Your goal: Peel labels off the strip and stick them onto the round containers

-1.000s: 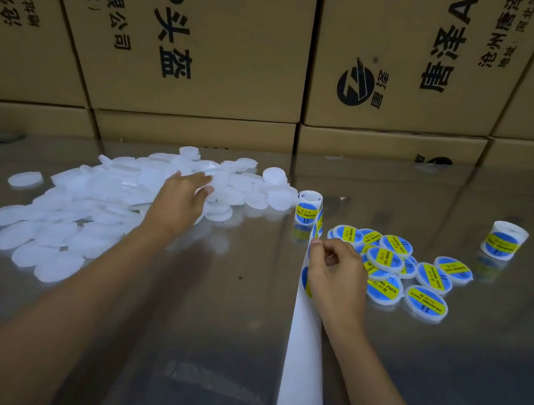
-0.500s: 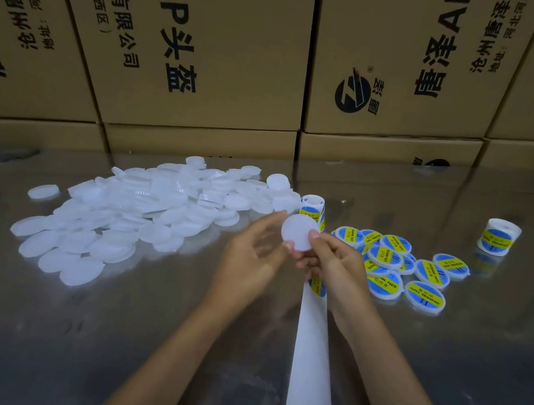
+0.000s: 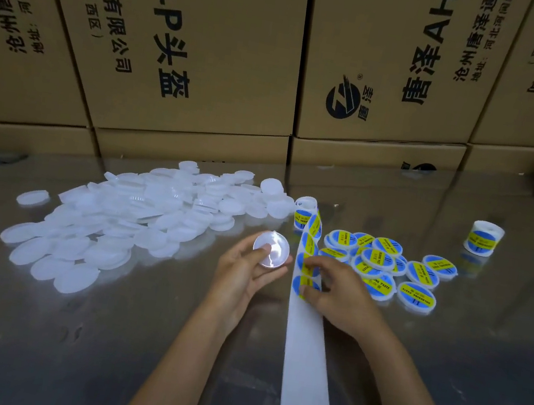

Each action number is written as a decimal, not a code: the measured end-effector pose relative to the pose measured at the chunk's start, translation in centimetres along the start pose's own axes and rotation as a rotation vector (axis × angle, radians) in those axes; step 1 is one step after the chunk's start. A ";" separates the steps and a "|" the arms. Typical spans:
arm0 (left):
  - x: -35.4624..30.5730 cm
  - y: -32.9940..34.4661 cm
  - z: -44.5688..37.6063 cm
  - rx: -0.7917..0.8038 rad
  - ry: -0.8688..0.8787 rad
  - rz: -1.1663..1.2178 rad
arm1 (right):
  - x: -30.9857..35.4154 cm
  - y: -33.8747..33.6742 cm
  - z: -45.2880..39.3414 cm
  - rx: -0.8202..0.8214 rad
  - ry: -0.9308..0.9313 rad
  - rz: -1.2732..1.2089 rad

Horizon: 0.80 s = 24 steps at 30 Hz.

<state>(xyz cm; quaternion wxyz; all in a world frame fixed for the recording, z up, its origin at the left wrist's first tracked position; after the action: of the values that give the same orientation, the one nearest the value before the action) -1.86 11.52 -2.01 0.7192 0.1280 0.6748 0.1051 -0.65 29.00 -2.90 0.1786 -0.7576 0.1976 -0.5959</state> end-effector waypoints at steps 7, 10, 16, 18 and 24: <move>0.6 0.1 0.0 -0.061 0.129 -0.252 | 0.0 1.1 0.3 0.061 -0.013 0.071; 0.8 0.3 0.0 -0.028 0.211 -0.396 | 0.2 1.2 0.5 0.081 -0.016 0.038; 1.4 -0.2 -0.3 0.006 0.242 -0.614 | 0.6 1.2 0.4 0.083 -0.045 0.009; 1.5 -0.5 -0.4 0.000 0.239 -0.658 | 0.6 1.1 0.4 0.108 -0.057 0.050; 1.6 -0.7 -0.5 -0.034 0.222 -0.704 | 0.8 1.3 0.5 0.129 -0.071 0.094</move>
<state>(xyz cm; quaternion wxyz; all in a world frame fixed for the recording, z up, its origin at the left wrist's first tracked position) -2.30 11.36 -3.77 0.6359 -0.1363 0.7494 -0.1242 -0.11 27.49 -2.98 0.2618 -0.7550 0.1875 -0.5712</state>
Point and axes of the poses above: each hand's wrist, its own z-axis away from the middle knuckle, its own y-axis out of the palm, x = y × z, the point moved 1 cm from there along -z, towards the middle knuckle, and after that the axes turned 11 degrees about -z, right-handed, at the moved point
